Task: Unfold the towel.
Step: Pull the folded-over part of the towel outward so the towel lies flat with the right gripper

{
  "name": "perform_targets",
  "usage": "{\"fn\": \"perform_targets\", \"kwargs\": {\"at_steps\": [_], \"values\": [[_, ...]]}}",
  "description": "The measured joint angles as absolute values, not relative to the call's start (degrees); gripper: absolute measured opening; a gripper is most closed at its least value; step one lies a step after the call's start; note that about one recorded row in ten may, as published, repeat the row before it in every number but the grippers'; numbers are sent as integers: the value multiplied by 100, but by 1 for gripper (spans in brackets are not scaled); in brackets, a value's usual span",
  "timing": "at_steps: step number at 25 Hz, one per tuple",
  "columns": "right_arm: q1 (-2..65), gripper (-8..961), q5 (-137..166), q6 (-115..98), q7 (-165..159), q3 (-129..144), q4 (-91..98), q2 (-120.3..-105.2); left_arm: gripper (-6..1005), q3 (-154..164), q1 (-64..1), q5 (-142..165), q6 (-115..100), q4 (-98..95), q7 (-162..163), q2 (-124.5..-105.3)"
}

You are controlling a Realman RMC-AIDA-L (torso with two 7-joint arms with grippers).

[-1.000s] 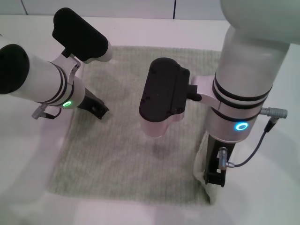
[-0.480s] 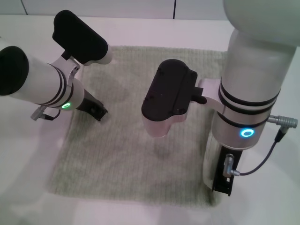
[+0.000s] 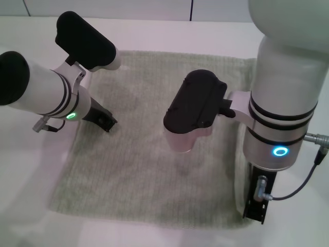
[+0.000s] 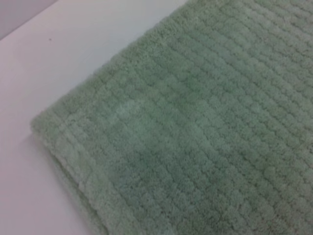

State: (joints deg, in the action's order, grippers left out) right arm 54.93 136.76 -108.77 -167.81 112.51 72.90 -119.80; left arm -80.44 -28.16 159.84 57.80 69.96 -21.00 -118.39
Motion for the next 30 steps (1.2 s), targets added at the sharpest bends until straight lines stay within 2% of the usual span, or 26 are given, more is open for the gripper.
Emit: {"fn": "perform_targets", "kwargs": {"at_steps": [24, 30], "values": [[5237, 111, 13754, -11288, -16928, 11507, 6896, -11982, -2, -8041, -2924, 15991, 5783, 6869, -2101, -11838], [5050, 332, 14323, -11203, -16912, 10847, 7562, -11935, -1, -8042, -2933, 15993, 5783, 6913, -2101, -11839]]}}
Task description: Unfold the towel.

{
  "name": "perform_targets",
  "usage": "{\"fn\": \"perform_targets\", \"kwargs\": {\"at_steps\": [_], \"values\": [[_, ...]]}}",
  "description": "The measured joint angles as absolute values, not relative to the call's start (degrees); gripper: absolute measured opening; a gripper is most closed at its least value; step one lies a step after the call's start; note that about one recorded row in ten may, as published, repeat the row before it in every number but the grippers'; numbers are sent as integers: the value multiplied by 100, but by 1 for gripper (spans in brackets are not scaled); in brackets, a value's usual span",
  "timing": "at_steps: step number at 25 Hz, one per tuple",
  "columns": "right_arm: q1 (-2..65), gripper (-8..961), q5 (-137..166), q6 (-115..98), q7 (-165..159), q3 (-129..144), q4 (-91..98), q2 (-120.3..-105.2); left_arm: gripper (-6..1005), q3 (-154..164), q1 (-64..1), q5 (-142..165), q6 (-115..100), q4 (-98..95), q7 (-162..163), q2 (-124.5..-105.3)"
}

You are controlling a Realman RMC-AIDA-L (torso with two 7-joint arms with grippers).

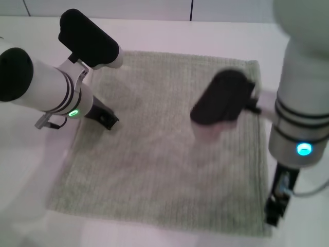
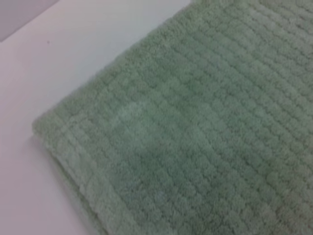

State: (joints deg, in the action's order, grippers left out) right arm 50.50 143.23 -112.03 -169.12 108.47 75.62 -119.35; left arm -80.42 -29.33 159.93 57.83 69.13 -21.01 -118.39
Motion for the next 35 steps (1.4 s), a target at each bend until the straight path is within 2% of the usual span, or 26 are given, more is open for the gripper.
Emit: {"fn": "perform_targets", "kwargs": {"at_steps": [8, 12, 14, 16, 18, 19, 20, 22, 23, 24, 26, 29, 31, 33, 34, 35], "values": [[4822, 515, 14666, -10327, -16785, 10194, 8190, -11929, -1, -8185, -2835, 16099, 5836, 7794, -2101, -11813], [4530, 556, 15175, -9671, -16755, 10196, 8567, -11931, -2, -8297, -2614, 16386, 5507, 8427, -2101, -11821], [3964, 569, 15302, -8919, -16729, 10196, 9140, -11922, -2, -8388, -2229, 16531, 4597, 8977, -2101, -11818], [3697, 576, 15324, -8589, -16692, 10179, 9404, -11919, -2, -8441, -2081, 16535, 4213, 9109, -2101, -11814], [3097, 583, 15400, -7871, -16540, 10146, 9890, -11926, -2, -8528, -1649, 16516, 3087, 9338, -2089, -11820], [2311, 586, 15447, -6809, -16258, 10161, 10288, -11943, -1, -8521, -1188, 16448, 1770, 9393, -2038, -11823], [2311, 589, 15447, -6809, -16258, 10161, 10288, -11943, -1, -8521, -1188, 16448, 1770, 9393, -2038, -11823], [1623, 596, 15370, -5637, -15943, 10229, 10381, -11960, -1, -8461, -880, 16318, 676, 9268, -1993, -11820], [1343, 599, 15276, -5079, -15778, 10275, 10339, -11964, -1, -8403, -652, 16163, -227, 9038, -1961, -11816], [764, 603, 14942, -3678, -15344, 10395, 10108, -11971, -1, -8326, -427, 15986, -1555, 8522, -1851, -11815], [568, 609, 14769, -3139, -15147, 10470, 9960, -11973, -1, -8290, -370, 15967, -2074, 8229, -1740, -11817], [69, 619, 14311, -941, -14517, 10922, 9220, -11969, -2, -8192, -398, 15981, -4509, 6491, -1251, -11821], [32, 626, 14310, -433, -14455, 11044, 9012, -11966, -2, -8189, -487, 15971, -5154, 5934, -1185, -11831], [-23, 633, 14316, 816, -14389, 11361, 8398, -11946, 56, -8189, -571, 15938, -5554, 5532, -1161, -11839], [-23, 636, 14314, 1414, -14389, 11510, 8103, -11937, 86, -8191, -759, 15824, -6246, 4558, -1097, -11852], [22, 639, 14315, 2854, -14427, 11863, 7326, -11925, 115, -8192, -796, 15777, -6330, 4299, -1013, -11853]]}}
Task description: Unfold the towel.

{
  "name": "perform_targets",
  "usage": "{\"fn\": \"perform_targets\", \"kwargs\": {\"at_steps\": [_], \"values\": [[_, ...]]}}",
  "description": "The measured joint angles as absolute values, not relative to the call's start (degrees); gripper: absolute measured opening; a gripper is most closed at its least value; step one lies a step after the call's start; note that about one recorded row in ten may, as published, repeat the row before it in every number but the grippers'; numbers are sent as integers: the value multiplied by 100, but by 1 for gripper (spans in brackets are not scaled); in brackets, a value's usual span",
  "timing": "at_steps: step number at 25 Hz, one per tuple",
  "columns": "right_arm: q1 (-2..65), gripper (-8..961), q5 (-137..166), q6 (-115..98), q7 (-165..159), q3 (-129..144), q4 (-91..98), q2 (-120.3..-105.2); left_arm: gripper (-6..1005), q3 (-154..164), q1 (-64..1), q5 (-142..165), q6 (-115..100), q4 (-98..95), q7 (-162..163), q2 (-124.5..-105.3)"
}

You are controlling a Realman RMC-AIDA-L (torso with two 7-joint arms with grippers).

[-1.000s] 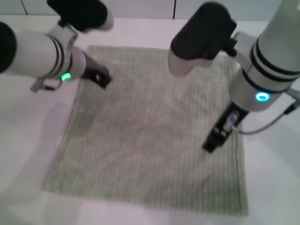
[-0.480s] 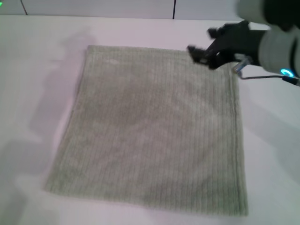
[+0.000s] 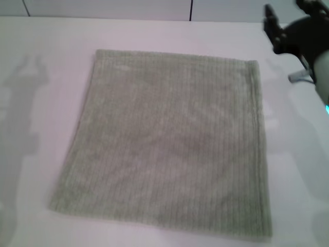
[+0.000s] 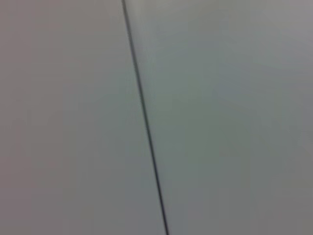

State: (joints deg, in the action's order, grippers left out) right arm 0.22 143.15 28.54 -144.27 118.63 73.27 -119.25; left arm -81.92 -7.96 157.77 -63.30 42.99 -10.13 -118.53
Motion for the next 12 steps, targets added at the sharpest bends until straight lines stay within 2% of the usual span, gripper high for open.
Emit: {"fn": "perform_targets", "kwargs": {"at_steps": [1, 2, 3, 4, 9, 12], "values": [[22, 643, 14315, 2854, -14427, 11863, 7326, -11925, 139, -8192, -796, 15777, -6330, 4299, -1013, -11853], [123, 646, 14311, 4193, -14534, 12175, 6569, -11921, 163, -8213, -833, 15719, -6359, 3930, -706, -11852], [123, 649, 14311, 4193, -14534, 12175, 6569, -11921, 186, -8213, -833, 15719, -6359, 3930, -706, -11852], [208, 652, 14311, 5156, -14597, 12426, 5927, -11921, 210, -8223, -845, 15707, -6359, 3824, -593, -11849], [349, 669, 14303, 6622, -14816, 12678, 4635, -11929, 329, -8253, -974, 15698, -6376, 3290, -360, -11840], [441, 679, 14132, 7466, -15254, 12755, 3867, -11952, 452, -8253, -1065, 15696, -6417, 3095, -325, -11847]]}}
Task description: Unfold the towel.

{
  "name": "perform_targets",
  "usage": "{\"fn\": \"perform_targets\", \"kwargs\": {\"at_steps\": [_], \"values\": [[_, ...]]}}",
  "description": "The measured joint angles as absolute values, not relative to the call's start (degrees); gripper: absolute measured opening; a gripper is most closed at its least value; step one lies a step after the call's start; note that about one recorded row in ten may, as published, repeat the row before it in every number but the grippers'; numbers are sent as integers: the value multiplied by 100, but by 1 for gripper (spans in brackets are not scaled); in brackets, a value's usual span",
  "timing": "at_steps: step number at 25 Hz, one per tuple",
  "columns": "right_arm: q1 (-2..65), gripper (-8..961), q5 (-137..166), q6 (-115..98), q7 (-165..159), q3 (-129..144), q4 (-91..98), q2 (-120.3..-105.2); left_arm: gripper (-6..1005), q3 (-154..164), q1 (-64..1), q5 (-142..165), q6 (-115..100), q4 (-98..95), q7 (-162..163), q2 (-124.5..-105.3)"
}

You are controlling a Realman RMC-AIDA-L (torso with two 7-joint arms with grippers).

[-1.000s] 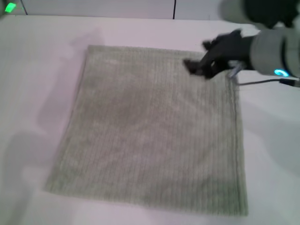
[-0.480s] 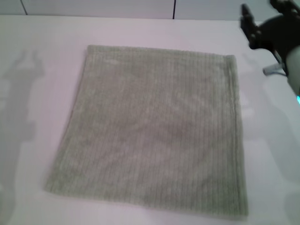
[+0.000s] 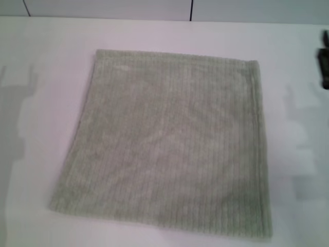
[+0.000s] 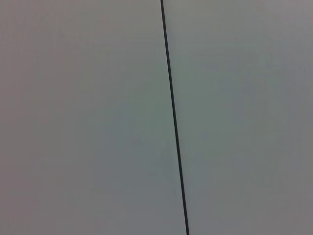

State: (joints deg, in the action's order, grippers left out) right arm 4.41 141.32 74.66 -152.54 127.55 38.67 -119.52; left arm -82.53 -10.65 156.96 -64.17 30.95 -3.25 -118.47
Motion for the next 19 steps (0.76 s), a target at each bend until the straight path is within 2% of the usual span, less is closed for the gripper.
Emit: {"fn": "perform_targets", "kwargs": {"at_steps": [8, 14, 19], "values": [[431, 706, 12356, 7836, -16518, 12845, 3226, -11939, 758, -8335, -1471, 15684, -6450, 2419, -40, -11852], [402, 719, 12334, 7924, -16507, 12912, 3003, -11960, 846, -8348, -1511, 15679, -6466, 2387, -33, -11856], [558, 719, 12349, 7932, -16499, 13158, 2677, -11934, 846, -8343, -1504, 15679, -6464, 2380, -63, -11865]]}}
